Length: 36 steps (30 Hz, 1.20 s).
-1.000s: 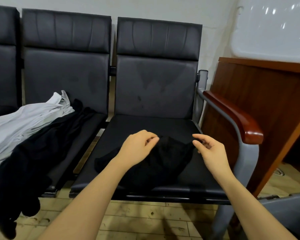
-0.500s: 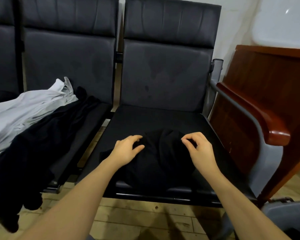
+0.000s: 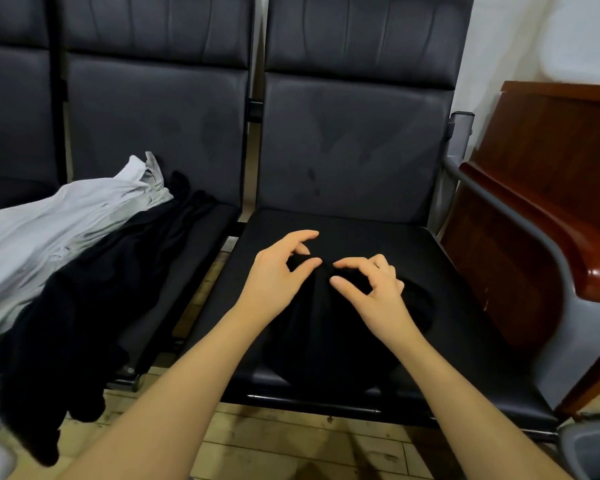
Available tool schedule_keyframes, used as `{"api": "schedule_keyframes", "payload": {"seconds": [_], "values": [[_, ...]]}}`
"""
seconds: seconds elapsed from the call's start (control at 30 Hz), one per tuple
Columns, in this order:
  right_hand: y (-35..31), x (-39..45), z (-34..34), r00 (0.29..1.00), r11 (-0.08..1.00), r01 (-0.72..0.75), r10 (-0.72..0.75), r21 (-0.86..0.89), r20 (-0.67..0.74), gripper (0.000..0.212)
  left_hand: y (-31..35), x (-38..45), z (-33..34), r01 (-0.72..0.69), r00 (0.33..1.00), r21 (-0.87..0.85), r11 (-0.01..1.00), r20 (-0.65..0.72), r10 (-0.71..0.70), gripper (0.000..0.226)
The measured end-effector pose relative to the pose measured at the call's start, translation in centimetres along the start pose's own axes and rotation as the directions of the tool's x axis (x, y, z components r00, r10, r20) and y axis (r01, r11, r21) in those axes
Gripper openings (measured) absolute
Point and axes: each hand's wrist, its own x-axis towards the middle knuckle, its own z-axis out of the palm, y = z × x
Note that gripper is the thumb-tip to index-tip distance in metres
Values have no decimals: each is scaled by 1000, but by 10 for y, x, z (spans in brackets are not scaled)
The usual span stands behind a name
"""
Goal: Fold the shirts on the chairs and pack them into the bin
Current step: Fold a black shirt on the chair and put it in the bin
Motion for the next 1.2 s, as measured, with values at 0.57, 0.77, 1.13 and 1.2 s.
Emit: {"api": "schedule_keyframes", "payload": {"seconds": [0.57, 0.77, 1.13, 1.2], "values": [[16, -29, -77, 967, 991, -5, 40, 136, -251, 18, 53, -17, 42, -26, 973, -153, 988, 222, 60, 24], [43, -48, -97, 978, 991, -129, 135, 47, -161, 17, 30, -13, 60, 54, 972, 75, 996, 226, -70, 25], [32, -42, -71, 978, 953, -145, 98, -265, -183, 4, -5, -14, 80, 150, 901, 79, 986, 400, -169, 27], [35, -42, -68, 988, 941, -126, 88, -315, -130, 11, -9, -14, 82, 111, 901, 135, 985, 403, -157, 27]]}}
